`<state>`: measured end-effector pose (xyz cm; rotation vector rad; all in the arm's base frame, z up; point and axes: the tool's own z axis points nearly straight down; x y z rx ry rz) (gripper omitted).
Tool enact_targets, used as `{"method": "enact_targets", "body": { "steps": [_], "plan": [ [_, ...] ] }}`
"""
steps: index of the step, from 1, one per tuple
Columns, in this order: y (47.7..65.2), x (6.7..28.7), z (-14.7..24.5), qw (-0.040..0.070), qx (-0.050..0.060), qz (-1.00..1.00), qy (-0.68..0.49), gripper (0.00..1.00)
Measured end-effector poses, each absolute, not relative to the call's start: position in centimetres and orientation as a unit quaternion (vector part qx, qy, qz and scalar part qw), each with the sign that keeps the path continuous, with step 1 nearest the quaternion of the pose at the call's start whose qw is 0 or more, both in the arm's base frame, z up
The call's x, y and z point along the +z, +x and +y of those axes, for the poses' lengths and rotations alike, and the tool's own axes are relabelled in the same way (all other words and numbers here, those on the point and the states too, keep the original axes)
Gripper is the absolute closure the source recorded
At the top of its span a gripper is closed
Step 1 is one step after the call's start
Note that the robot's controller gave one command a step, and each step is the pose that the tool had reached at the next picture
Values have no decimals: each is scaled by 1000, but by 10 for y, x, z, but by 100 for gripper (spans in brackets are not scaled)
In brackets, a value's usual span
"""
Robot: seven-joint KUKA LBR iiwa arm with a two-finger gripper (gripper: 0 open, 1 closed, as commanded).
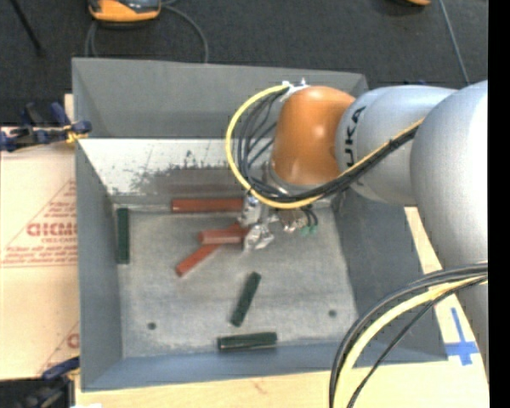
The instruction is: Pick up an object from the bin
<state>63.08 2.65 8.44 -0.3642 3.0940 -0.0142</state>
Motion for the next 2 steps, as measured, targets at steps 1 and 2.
{"method": "enact_targets", "body": {
  "steps": [1, 2],
  "plan": [
    [631, 84, 27, 13, -5, 993, -117, 100],
    [613, 290, 38, 1, -1, 994, -110, 100]
  ]
}}
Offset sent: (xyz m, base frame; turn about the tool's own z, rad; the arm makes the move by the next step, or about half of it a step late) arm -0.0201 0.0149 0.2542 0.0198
